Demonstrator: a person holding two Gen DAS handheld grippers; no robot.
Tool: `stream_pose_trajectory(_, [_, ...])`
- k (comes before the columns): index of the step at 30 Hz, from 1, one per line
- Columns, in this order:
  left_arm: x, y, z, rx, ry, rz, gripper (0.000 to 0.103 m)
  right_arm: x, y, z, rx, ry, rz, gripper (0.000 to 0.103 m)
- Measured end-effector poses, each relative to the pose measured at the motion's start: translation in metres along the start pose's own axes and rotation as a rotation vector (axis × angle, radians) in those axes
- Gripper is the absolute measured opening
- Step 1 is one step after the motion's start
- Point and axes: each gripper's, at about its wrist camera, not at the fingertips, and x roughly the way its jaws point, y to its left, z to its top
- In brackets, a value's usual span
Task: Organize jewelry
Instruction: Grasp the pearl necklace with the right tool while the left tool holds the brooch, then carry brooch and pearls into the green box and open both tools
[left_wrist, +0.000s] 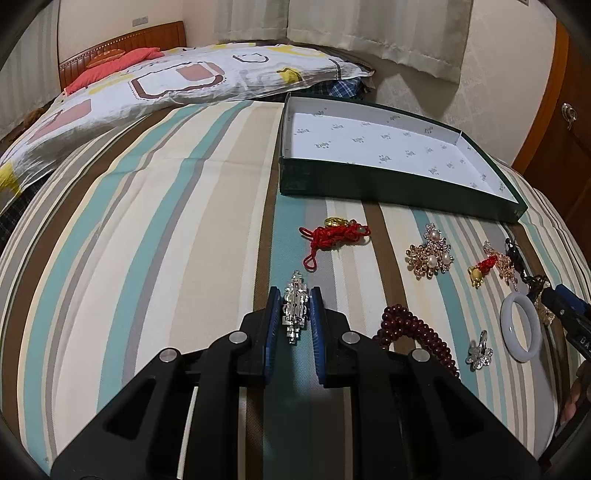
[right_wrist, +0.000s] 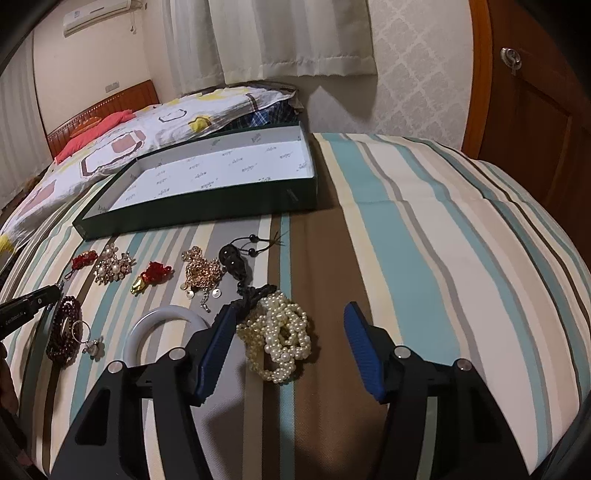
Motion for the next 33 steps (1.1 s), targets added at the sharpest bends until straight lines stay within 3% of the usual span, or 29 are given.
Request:
stream_pose_trajectory(8, [-0.001, 0.000, -0.001, 0.000, -0.001, 0.000, 0.016, 0.012, -0.001, -0.003, -0.011, 0.037, 0.002, 0.057])
stream_pose_trajectory(10, [-0.001, 0.000, -0.002, 0.000, -0.001, 0.001, 0.016, 0.012, 0.000, -0.004, -0.021, 0.033, 0.016, 0.039])
stream_pose_trajectory(15, [-0.003, 0.001, -0.004, -0.005, -0.003, 0.002, 0.016, 0.012, -0.003, -0.004, -0.022, 0.031, 0.032, 0.024])
stream_pose_trajectory(33, [-0.029, 0.001, -0.003, -0.014, -0.054, -0.012, 0.016, -0.019, 0.001, 0.004, 0.000, -0.035, 0.050, 0.021])
